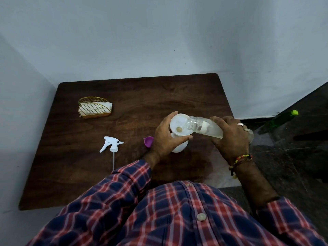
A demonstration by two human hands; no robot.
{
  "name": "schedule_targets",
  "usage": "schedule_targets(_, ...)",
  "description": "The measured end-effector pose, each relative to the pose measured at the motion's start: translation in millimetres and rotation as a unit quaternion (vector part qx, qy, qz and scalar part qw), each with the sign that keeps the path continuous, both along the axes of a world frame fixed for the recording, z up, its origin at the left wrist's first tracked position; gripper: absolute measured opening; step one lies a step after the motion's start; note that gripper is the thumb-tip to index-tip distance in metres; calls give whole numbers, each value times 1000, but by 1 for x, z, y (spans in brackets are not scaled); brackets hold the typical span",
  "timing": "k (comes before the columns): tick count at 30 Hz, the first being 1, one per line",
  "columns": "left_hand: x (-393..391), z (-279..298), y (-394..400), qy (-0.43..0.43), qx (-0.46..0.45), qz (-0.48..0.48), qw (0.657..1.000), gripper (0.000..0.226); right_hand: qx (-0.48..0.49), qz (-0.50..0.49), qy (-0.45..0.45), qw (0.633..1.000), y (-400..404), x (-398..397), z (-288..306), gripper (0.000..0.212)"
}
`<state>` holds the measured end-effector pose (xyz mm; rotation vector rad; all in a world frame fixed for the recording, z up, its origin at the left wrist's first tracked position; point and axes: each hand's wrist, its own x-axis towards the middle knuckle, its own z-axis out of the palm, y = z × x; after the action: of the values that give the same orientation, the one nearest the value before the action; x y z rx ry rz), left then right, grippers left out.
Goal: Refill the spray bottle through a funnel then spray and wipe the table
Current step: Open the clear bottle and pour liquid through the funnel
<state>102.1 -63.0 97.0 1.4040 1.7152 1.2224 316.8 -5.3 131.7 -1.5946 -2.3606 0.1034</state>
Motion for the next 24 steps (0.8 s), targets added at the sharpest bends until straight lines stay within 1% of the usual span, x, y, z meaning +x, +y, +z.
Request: schedule_targets(24,-2,-3,0,13,-2,2,1000,89,-1,-9,3,1000,-2,1,1,62)
